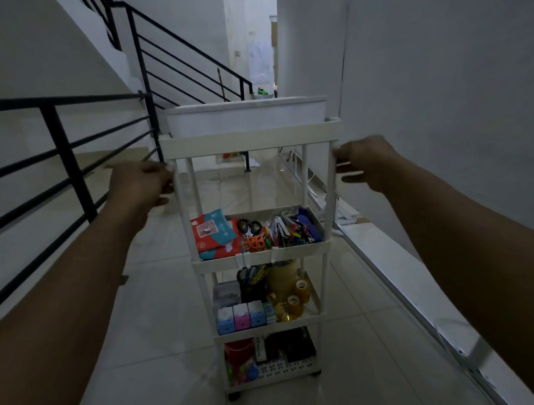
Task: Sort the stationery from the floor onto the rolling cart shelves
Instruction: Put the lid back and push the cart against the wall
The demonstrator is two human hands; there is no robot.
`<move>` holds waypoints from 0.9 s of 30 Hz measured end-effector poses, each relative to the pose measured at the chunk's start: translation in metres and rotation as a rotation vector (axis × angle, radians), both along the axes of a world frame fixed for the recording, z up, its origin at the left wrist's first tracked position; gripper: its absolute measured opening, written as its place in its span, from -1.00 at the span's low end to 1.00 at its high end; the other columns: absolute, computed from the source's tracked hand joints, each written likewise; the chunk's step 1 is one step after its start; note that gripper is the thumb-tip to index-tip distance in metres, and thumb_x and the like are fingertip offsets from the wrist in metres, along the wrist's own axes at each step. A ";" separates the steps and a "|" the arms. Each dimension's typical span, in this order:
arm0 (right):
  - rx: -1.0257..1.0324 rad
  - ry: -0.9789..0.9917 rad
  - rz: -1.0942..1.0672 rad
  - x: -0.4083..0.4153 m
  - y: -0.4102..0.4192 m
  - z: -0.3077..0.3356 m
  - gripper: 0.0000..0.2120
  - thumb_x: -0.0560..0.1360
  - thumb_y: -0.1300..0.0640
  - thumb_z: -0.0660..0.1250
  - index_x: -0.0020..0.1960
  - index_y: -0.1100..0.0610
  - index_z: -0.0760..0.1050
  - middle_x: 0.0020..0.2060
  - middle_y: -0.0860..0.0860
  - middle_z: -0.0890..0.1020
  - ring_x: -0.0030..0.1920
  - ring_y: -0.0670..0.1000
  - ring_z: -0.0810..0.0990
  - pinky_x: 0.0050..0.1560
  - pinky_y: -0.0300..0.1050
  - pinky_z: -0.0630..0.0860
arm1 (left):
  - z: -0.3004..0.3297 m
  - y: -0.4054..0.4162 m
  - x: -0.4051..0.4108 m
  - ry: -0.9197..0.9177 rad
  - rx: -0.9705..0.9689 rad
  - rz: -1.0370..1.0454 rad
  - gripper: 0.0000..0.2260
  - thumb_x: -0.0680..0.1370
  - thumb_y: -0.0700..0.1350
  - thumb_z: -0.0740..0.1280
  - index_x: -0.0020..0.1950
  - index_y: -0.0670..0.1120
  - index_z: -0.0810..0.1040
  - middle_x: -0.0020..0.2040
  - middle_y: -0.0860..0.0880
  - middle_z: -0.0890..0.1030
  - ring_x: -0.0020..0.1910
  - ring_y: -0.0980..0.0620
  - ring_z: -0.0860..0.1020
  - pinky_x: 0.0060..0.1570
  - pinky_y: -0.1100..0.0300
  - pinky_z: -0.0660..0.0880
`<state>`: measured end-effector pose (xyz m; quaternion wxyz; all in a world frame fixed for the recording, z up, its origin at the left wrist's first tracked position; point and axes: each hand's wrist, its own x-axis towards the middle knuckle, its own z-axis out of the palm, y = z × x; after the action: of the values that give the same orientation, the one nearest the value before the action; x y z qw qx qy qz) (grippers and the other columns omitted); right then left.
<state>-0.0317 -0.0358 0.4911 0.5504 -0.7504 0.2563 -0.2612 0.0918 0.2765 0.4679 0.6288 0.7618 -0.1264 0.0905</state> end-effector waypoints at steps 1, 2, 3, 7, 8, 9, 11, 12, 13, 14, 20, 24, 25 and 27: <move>0.006 -0.034 -0.009 0.001 0.000 0.006 -0.87 0.53 0.13 0.34 -0.04 0.20 0.55 -0.12 0.11 0.66 -0.19 0.02 0.66 -0.29 -0.15 0.56 | 0.007 0.000 -0.002 -0.034 -0.012 0.014 -0.86 0.58 -0.13 0.31 0.08 -0.16 0.57 -0.07 -0.13 0.62 -0.15 -0.01 0.60 -0.14 0.14 0.54; 0.014 -0.060 -0.017 0.001 0.000 0.011 -0.83 0.52 0.11 0.36 0.02 0.22 0.55 -0.12 0.11 0.66 -0.20 0.00 0.66 -0.27 -0.14 0.57 | 0.012 -0.001 -0.003 -0.055 -0.021 0.022 -0.85 0.58 -0.13 0.31 0.07 -0.18 0.57 -0.09 -0.14 0.62 -0.18 0.00 0.59 -0.16 0.16 0.54; 0.019 -0.074 -0.021 0.001 0.001 0.014 -0.78 0.52 0.09 0.37 0.06 0.24 0.53 -0.12 0.11 0.67 -0.20 0.00 0.67 -0.24 -0.12 0.59 | 0.015 -0.002 -0.004 -0.060 -0.030 0.025 -0.85 0.58 -0.12 0.32 0.06 -0.19 0.57 -0.10 -0.15 0.62 -0.22 0.02 0.58 -0.19 0.19 0.54; 0.021 -0.094 -0.019 0.000 0.002 0.011 -0.72 0.52 0.07 0.36 0.12 0.25 0.53 -0.10 0.11 0.66 -0.16 0.00 0.66 -0.11 -0.09 0.62 | 0.014 -0.004 -0.007 -0.044 -0.054 0.029 -0.85 0.60 -0.12 0.29 0.07 -0.18 0.56 -0.08 -0.16 0.60 -0.26 0.05 0.55 -0.23 0.23 0.54; 0.019 -0.103 -0.022 -0.001 0.002 0.010 -0.73 0.52 0.07 0.36 0.12 0.24 0.53 -0.10 0.10 0.66 -0.16 -0.01 0.66 -0.12 -0.10 0.62 | 0.012 -0.004 -0.007 -0.039 -0.069 0.026 -0.85 0.60 -0.12 0.29 0.06 -0.19 0.56 -0.09 -0.16 0.60 -0.27 0.05 0.56 -0.23 0.22 0.54; 0.016 -0.111 -0.023 -0.001 0.002 0.009 -0.74 0.52 0.07 0.36 0.12 0.23 0.54 -0.10 0.09 0.66 -0.16 -0.01 0.67 -0.14 -0.12 0.62 | 0.011 -0.004 -0.006 -0.033 -0.084 0.021 -0.85 0.59 -0.13 0.30 0.03 -0.19 0.57 -0.12 -0.14 0.61 -0.27 0.04 0.56 -0.25 0.22 0.55; 0.012 -0.118 -0.017 -0.002 0.001 0.007 -0.74 0.52 0.07 0.36 0.12 0.22 0.54 -0.10 0.08 0.66 -0.16 -0.02 0.67 -0.16 -0.15 0.62 | 0.009 -0.003 -0.002 -0.021 -0.102 0.007 -0.87 0.59 -0.12 0.30 -0.06 -0.16 0.58 -0.17 -0.10 0.60 -0.28 0.06 0.56 -0.34 0.28 0.58; 0.011 -0.121 -0.012 -0.002 0.001 0.007 -0.73 0.53 0.07 0.36 0.13 0.22 0.54 -0.09 0.08 0.66 -0.15 -0.02 0.67 -0.17 -0.16 0.62 | 0.008 -0.003 0.000 -0.018 -0.104 0.003 -0.87 0.59 -0.11 0.31 -0.06 -0.16 0.57 -0.17 -0.09 0.60 -0.28 0.07 0.57 -0.37 0.30 0.57; 0.013 -0.124 -0.007 -0.002 0.000 0.005 -0.73 0.53 0.07 0.36 0.13 0.23 0.54 -0.09 0.08 0.67 -0.15 -0.02 0.67 -0.17 -0.16 0.62 | 0.007 -0.003 0.002 -0.018 -0.099 0.002 -0.86 0.59 -0.10 0.31 -0.02 -0.17 0.58 -0.16 -0.09 0.61 -0.27 0.07 0.57 -0.34 0.29 0.58; 0.015 -0.130 -0.002 -0.003 0.000 0.004 -0.73 0.53 0.07 0.36 0.13 0.23 0.54 -0.09 0.07 0.67 -0.15 -0.03 0.68 -0.17 -0.17 0.62 | 0.005 -0.003 0.004 -0.025 -0.097 0.004 -0.83 0.58 -0.09 0.32 0.03 -0.19 0.58 -0.15 -0.08 0.61 -0.26 0.07 0.58 -0.29 0.26 0.58; 0.049 -0.235 0.018 -0.001 -0.004 -0.016 -0.75 0.56 0.15 0.31 0.19 0.21 0.55 -0.08 0.04 0.67 -0.10 -0.05 0.67 -0.07 -0.17 0.63 | -0.020 -0.004 0.012 -0.131 -0.118 0.055 -0.87 0.56 -0.10 0.35 0.05 -0.10 0.61 -0.09 -0.05 0.66 -0.18 0.06 0.65 -0.15 0.20 0.61; 0.108 -0.323 -0.021 0.004 0.000 -0.045 -0.76 0.57 0.23 0.28 0.21 0.23 0.54 -0.12 0.02 0.65 -0.15 -0.09 0.66 -0.16 -0.27 0.62 | -0.058 -0.008 0.015 -0.118 -0.166 0.119 -0.81 0.55 -0.08 0.37 0.12 -0.11 0.63 -0.06 -0.03 0.67 -0.11 0.05 0.65 -0.06 0.15 0.61; 0.111 -0.326 -0.033 0.005 0.000 -0.055 -0.75 0.57 0.23 0.28 0.22 0.22 0.53 -0.09 0.03 0.65 -0.11 -0.08 0.66 -0.07 -0.23 0.63 | -0.069 -0.010 0.015 -0.117 -0.179 0.135 -0.79 0.55 -0.08 0.37 0.13 -0.11 0.63 -0.06 -0.01 0.67 -0.11 0.10 0.65 -0.07 0.19 0.61; 0.113 -0.321 -0.055 0.007 0.002 -0.076 -0.73 0.57 0.21 0.28 0.25 0.19 0.53 0.01 0.05 0.65 0.02 -0.04 0.63 0.09 -0.16 0.59 | -0.092 -0.013 0.011 -0.113 -0.190 0.171 -0.81 0.55 -0.05 0.36 0.11 -0.06 0.65 -0.10 0.06 0.67 -0.15 0.17 0.65 -0.09 0.22 0.62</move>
<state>-0.0243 -0.0341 0.4153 0.6183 -0.6597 0.1999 -0.3777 0.1030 0.2631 0.3763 0.6800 0.7004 -0.0870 0.1984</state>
